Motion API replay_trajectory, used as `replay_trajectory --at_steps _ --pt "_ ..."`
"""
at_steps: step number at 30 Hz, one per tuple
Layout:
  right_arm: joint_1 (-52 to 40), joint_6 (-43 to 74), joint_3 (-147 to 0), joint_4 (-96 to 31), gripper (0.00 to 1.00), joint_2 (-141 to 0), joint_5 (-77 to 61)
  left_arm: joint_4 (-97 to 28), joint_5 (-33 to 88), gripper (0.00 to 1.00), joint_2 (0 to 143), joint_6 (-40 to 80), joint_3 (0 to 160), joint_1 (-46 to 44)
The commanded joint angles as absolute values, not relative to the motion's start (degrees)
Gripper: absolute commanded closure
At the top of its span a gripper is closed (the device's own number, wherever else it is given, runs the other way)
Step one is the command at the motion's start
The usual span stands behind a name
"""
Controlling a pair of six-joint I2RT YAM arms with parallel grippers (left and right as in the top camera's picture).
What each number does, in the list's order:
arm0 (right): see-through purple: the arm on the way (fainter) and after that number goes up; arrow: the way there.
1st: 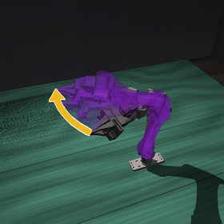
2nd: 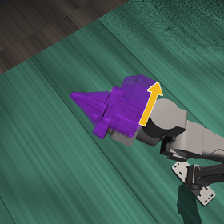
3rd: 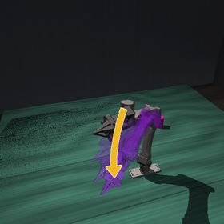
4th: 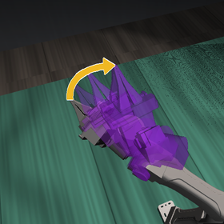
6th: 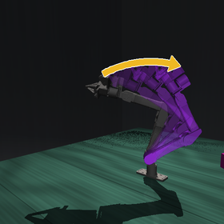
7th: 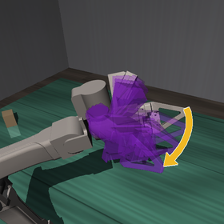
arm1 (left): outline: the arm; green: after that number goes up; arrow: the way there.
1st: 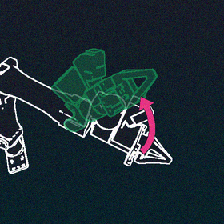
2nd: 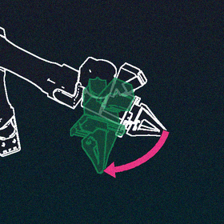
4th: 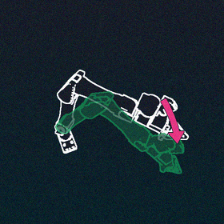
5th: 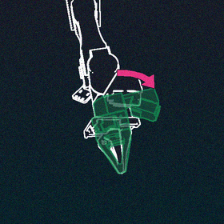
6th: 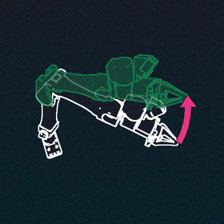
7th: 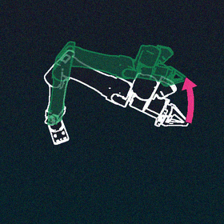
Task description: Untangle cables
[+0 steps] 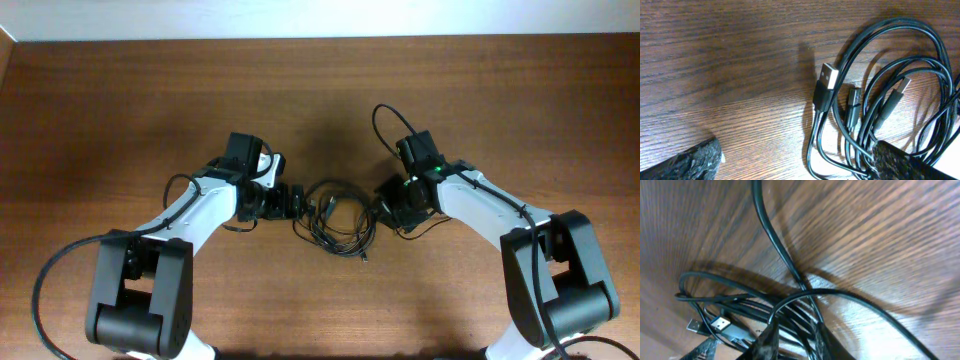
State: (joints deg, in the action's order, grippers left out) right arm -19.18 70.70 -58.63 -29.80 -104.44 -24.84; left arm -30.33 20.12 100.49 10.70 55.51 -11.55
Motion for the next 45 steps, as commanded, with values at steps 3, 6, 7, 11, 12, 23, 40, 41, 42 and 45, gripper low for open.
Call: replay_trajectory --at_steps 3,6,7,11,12,23,40,41,42,45 --pt "-19.4 70.7 -58.2 -30.0 0.89 -104.8 -27.0 -30.7 18.2 0.01 101.7 10.6 54.3 -11.2" --pt "-19.5 70.4 -58.2 -29.3 0.80 -104.5 -21.7 -30.7 18.2 0.01 101.7 10.6 54.3 -11.2" --pt "-19.5 70.4 -58.2 -29.2 0.78 -104.5 -21.6 -30.7 18.2 0.01 101.7 10.6 54.3 -11.2" --pt "-19.5 70.6 -58.2 -28.5 0.69 -104.5 -21.8 -30.7 18.2 0.01 101.7 10.6 54.3 -11.2" --pt "-19.5 70.6 -58.2 -27.5 0.69 -104.5 -21.5 -30.7 18.2 0.01 101.7 10.6 54.3 -11.2" --pt "-19.6 71.2 -58.2 -26.1 0.74 -104.5 -20.7 -30.7 18.2 0.01 101.7 10.6 54.3 -11.2" --pt "-24.0 84.7 -58.2 -26.1 0.73 -104.6 -9.8 -30.7 18.2 0.01 101.7 10.6 54.3 -11.2" --pt "-24.0 85.0 -58.2 -25.9 0.73 -104.6 -9.8 -30.7 18.2 0.01 101.7 10.6 54.3 -11.2" --pt "-24.0 85.0 -58.2 -24.7 0.73 -104.6 -9.8 -30.7 18.2 0.01 101.7 10.6 54.3 -11.2" --pt "-24.1 85.6 -58.2 -22.7 0.73 -104.6 -9.8 -30.7 18.2 0.01 101.7 10.6 54.3 -11.2"
